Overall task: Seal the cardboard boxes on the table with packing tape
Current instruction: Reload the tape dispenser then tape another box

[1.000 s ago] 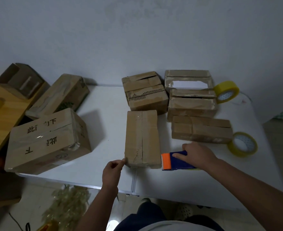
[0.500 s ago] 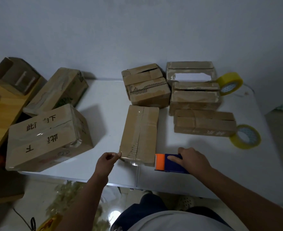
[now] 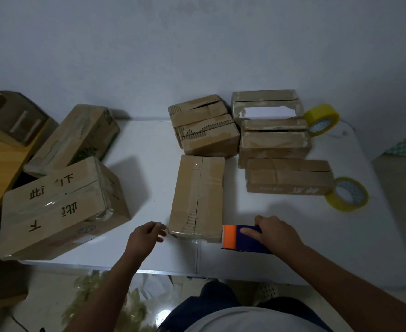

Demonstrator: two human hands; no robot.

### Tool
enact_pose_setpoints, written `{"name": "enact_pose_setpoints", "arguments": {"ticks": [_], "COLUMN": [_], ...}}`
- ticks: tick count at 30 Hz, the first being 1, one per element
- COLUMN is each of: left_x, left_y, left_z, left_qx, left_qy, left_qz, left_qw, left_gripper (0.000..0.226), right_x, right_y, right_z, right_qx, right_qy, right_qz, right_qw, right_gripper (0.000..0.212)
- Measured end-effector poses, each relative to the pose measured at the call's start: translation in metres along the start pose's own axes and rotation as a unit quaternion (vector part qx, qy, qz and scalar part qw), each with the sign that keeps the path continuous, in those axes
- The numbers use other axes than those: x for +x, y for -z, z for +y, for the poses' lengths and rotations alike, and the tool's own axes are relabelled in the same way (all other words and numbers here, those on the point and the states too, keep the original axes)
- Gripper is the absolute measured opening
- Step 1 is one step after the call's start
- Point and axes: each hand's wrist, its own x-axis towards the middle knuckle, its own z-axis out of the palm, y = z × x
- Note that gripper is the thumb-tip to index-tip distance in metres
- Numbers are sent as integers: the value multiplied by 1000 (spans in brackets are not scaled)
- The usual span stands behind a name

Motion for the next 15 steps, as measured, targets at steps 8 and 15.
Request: {"name": "enact_pose_setpoints", "arguments": {"ticks": [8, 15], "left_x": [-1, 16], "left_y": [-18, -80], "left_z": [33, 39], "left_qx": [277, 470], "left_qy": [-364, -404], "left_qz": [100, -37], "left_qw": [883, 784], "left_gripper": [56, 57], "right_x": [-1, 0], "right_y": [-4, -3], "right_z": [2, 7], "right_qx": [10, 17], "right_qy": [2, 6], "right_qz": [-1, 0], "right_qw": [1000, 1000], "right_gripper": [58, 58]}}
